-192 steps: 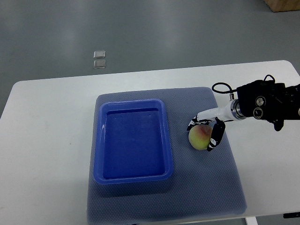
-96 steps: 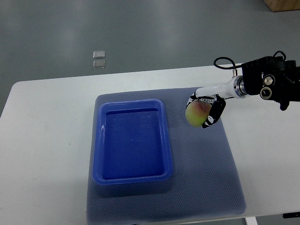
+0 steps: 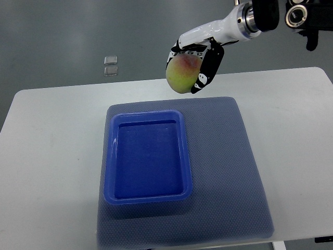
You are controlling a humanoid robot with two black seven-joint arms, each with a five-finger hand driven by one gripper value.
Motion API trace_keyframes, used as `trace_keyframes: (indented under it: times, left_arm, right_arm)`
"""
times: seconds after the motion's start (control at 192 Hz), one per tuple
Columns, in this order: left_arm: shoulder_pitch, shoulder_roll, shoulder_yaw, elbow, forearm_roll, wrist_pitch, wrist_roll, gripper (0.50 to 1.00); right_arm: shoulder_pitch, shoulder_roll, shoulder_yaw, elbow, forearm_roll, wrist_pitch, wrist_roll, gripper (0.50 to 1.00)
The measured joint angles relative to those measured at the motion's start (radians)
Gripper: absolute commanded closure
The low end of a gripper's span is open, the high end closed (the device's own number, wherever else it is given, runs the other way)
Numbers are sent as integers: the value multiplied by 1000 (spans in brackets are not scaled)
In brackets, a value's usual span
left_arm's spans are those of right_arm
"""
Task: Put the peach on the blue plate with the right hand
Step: 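Lift the peach up off the mat with the right hand, then carry the peach over the blue tray and lower it inside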
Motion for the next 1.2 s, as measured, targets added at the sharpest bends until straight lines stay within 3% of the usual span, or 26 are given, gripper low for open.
trace_keyframes:
  times: [0.266, 0.376, 0.621, 1.201]
  left_arm:
    - [0, 0, 0, 3, 0, -1, 0, 500]
    - [0, 0, -1, 5, 0, -1, -1, 500]
    - [0, 0, -1, 4, 0, 0, -1, 500]
    - [0, 0, 3, 0, 0, -1, 0, 500]
  right_arm:
    - [-164, 327, -3, -230, 10, -67, 3, 1000]
    - [-247, 404, -3, -316, 8, -82, 3, 1000]
    - [-401, 425, -4, -422, -3, -109, 11, 1000]
    - [-582, 425, 12, -429, -25, -173, 48, 1000]
